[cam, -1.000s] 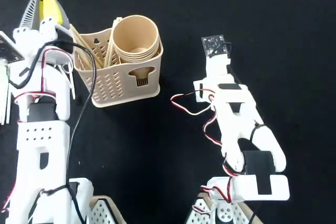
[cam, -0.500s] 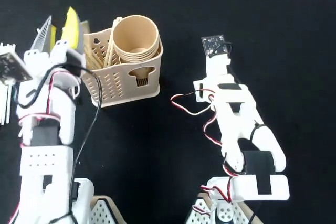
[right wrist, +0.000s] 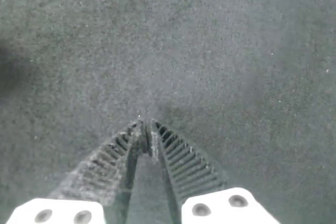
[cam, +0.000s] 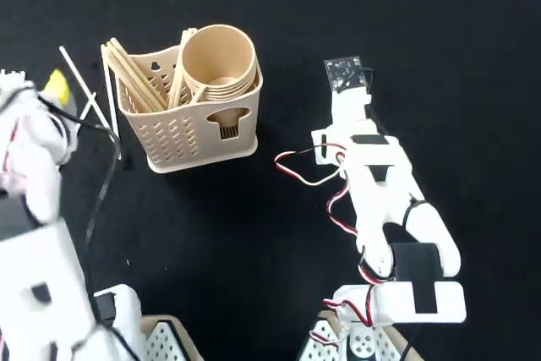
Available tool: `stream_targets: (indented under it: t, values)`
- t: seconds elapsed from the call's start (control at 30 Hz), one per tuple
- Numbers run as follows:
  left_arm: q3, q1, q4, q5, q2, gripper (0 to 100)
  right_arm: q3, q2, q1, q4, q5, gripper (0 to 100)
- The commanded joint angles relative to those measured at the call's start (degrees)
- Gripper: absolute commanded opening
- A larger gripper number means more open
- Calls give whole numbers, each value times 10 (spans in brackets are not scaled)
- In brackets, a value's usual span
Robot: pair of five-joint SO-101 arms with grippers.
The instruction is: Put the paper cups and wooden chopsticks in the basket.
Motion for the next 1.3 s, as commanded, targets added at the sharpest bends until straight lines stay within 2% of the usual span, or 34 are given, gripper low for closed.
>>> stream_targets:
  t: [0.0,0.2,0.43,0.6,0.9,1.27]
  values:
    - [-71,-27,60,-94,155,188,-29,-2,-8,1,5,11]
    - [-81,-29,65,-188,343,188,-29,-2,-7,1,5,11]
    - [-116,-47,-20,-233,487,192,-29,-2,-7,1,5,11]
    - [-182,-47,-61,-204,583,192,-29,-2,-9,1,5,11]
    - [-355,-30,-15,-193,731,192,-29,-2,-9,1,5,11]
    - [-462,-35,-16,-196,869,188,-29,-2,-9,2,5,11]
